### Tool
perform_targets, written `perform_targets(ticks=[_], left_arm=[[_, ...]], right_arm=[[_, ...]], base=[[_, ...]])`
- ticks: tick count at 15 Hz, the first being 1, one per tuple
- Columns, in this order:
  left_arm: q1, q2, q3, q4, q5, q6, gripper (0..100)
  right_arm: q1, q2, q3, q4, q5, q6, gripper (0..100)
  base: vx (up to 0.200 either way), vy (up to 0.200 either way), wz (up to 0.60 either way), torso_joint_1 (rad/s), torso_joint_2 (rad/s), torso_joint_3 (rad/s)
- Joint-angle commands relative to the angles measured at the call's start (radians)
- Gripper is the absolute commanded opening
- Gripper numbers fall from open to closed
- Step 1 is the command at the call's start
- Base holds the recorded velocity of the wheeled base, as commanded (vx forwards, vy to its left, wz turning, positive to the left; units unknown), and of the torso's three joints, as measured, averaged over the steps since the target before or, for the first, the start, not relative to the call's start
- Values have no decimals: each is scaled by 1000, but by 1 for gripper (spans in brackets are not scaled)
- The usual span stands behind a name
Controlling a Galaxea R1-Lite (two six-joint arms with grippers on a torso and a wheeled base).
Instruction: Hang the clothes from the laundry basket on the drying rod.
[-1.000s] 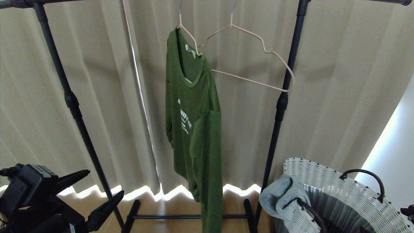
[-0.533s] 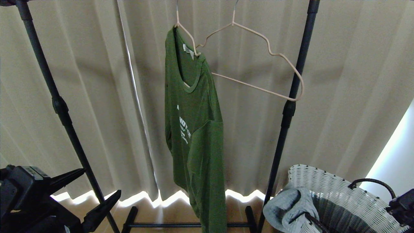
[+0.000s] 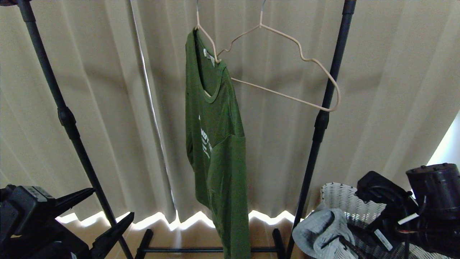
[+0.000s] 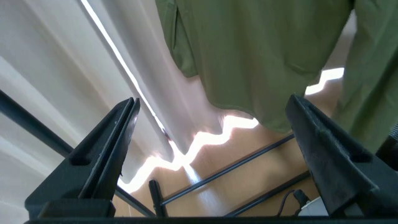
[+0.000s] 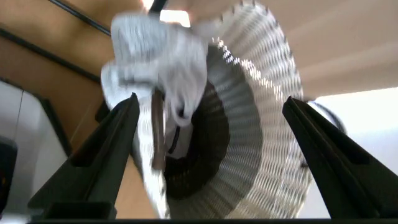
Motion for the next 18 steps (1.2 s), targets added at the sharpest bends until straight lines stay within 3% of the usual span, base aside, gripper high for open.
perform_targets(ticks=[1, 5, 17, 18], left_arm=[[0, 2, 1, 0, 0, -1, 100], [-2, 0, 9, 0, 0, 4, 100], [-4, 2, 9, 0, -2, 4, 100], [-4, 2, 9, 0, -2, 4, 100]], right_arm=[[-3, 155, -105, 7, 21, -4, 100], [-76, 353, -203, 1, 24, -3, 100], [-79, 513, -307, 4, 20, 54, 100], [-79, 513, -307, 4, 20, 54, 0]], base=[[0, 0, 0, 0, 0, 0], [0, 0, 0, 0, 0, 0], [0, 0, 0, 0, 0, 0], [0, 0, 0, 0, 0, 0]])
